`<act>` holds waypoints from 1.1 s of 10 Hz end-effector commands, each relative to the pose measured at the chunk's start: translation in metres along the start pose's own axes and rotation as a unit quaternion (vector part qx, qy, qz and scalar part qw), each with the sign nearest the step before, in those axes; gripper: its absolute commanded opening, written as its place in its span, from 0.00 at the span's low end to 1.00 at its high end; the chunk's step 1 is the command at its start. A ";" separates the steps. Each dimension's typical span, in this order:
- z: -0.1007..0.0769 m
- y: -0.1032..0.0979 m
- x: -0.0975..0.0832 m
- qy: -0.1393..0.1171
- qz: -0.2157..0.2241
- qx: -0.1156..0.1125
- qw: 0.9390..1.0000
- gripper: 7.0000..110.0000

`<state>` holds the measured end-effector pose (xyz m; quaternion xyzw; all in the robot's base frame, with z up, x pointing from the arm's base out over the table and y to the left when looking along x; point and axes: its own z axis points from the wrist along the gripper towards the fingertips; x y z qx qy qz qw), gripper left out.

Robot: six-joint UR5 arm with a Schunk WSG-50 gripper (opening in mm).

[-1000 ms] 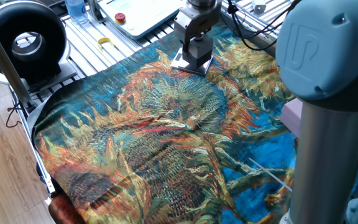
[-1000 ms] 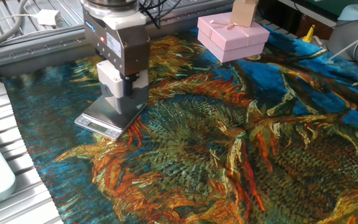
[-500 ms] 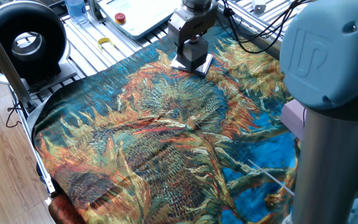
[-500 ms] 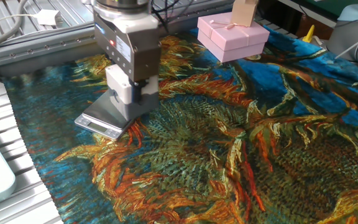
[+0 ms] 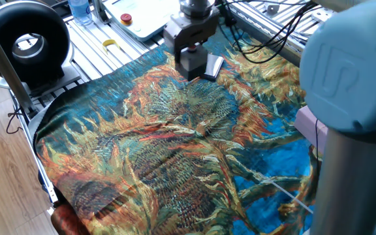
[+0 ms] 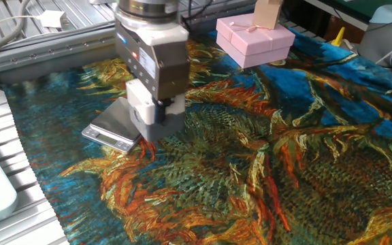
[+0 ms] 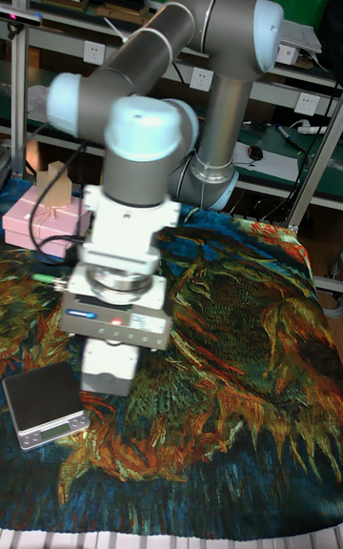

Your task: Remove the object from the scale

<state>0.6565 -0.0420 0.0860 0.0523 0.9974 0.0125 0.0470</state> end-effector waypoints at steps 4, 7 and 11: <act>-0.013 0.073 0.018 -0.004 0.045 -0.017 0.999 0.00; 0.000 0.088 0.020 -0.011 0.052 -0.011 0.999 0.00; 0.014 0.088 0.018 -0.010 0.041 -0.005 0.999 0.00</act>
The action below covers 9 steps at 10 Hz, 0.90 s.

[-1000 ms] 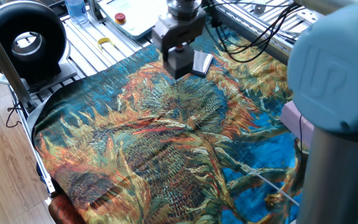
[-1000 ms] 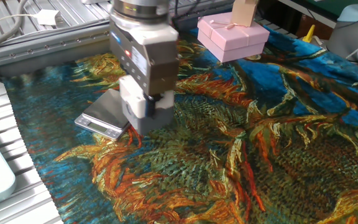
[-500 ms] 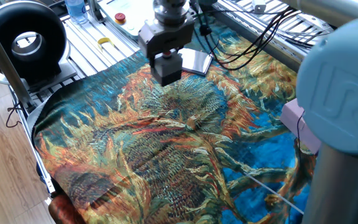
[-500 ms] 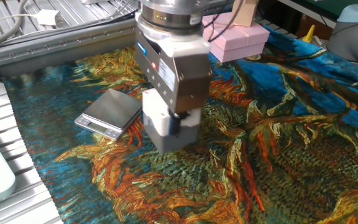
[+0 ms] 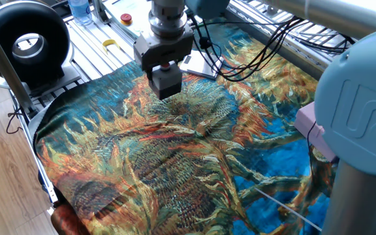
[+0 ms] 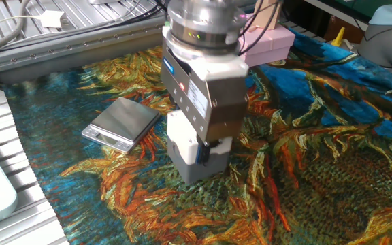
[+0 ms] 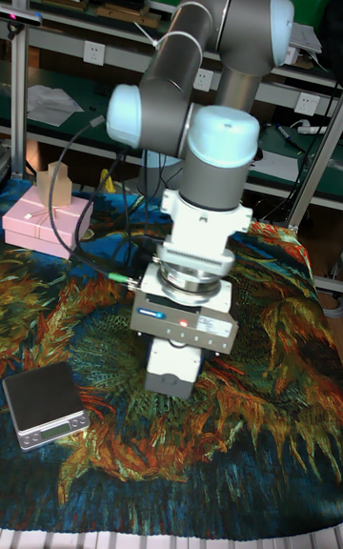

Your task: Remove the object from the scale

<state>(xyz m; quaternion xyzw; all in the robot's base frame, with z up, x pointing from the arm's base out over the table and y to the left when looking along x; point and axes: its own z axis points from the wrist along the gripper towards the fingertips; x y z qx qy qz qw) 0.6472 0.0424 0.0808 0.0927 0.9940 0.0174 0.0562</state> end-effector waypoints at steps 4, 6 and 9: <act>0.028 0.004 -0.005 -0.004 -0.019 -0.001 1.000 0.00; 0.034 0.003 -0.006 -0.005 -0.024 -0.001 1.000 0.00; 0.045 0.002 -0.010 -0.009 -0.030 -0.001 1.000 0.00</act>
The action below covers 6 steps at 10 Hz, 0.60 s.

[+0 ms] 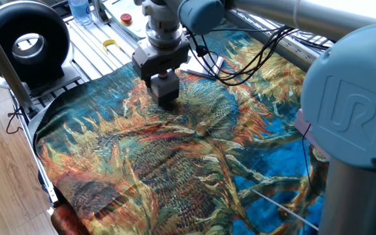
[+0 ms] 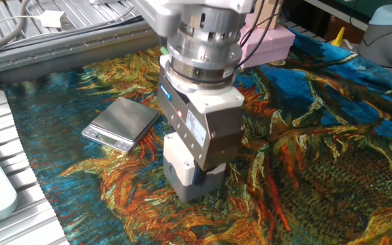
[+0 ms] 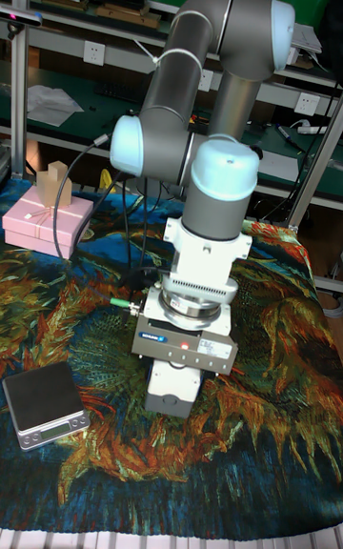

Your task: Remove the object from the scale

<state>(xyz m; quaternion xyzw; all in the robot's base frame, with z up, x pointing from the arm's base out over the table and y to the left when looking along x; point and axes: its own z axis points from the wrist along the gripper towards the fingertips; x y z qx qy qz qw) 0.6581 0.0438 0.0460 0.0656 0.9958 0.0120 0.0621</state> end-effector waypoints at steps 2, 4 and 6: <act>0.010 -0.005 -0.005 -0.005 -0.004 0.004 1.000 0.00; 0.011 -0.006 -0.008 -0.010 -0.006 0.006 1.000 0.00; 0.011 -0.011 -0.010 -0.015 -0.004 0.016 1.000 0.00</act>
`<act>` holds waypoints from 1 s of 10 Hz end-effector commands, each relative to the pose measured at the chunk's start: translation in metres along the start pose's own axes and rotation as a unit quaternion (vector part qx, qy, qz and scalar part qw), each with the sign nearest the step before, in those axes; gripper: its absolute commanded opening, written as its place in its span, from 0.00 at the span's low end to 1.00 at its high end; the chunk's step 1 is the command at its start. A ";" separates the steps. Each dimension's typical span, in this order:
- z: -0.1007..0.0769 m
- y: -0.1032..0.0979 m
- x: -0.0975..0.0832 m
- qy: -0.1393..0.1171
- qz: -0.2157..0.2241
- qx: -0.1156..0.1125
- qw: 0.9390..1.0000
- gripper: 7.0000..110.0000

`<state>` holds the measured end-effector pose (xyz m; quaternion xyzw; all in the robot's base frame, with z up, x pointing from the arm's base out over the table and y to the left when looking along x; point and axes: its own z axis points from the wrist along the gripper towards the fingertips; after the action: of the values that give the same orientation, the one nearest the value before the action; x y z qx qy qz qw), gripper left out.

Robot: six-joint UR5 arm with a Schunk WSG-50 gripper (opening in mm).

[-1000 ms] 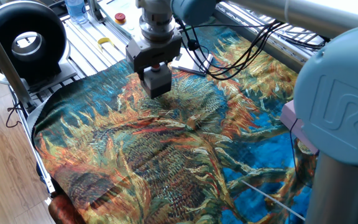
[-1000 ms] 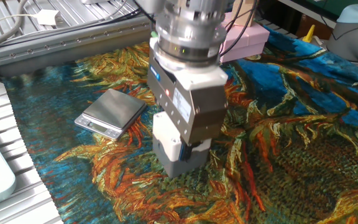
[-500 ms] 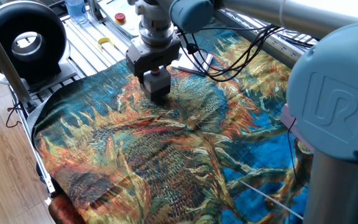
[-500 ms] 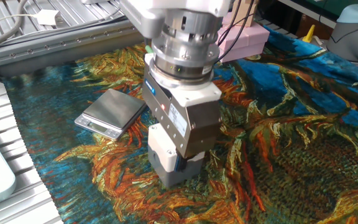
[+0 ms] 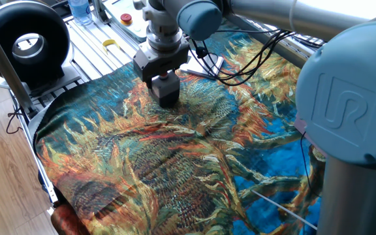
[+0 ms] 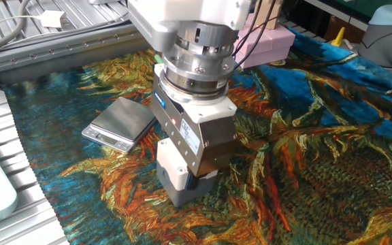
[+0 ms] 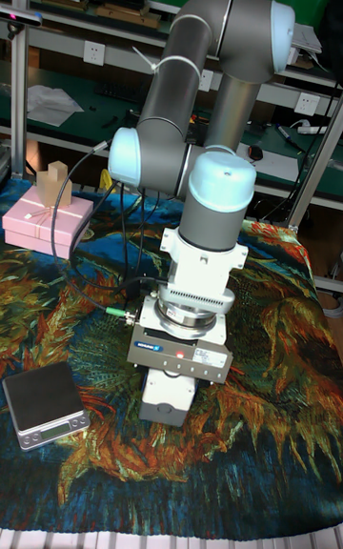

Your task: Remove the object from the scale

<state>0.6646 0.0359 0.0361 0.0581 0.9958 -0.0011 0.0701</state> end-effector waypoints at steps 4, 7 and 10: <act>0.002 -0.005 -0.005 -0.004 0.005 0.006 1.000 0.00; 0.002 0.000 -0.003 0.000 -0.002 -0.004 1.000 0.00; 0.005 0.002 -0.002 0.003 -0.014 -0.009 1.000 0.00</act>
<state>0.6672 0.0346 0.0320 0.0485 0.9964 -0.0017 0.0688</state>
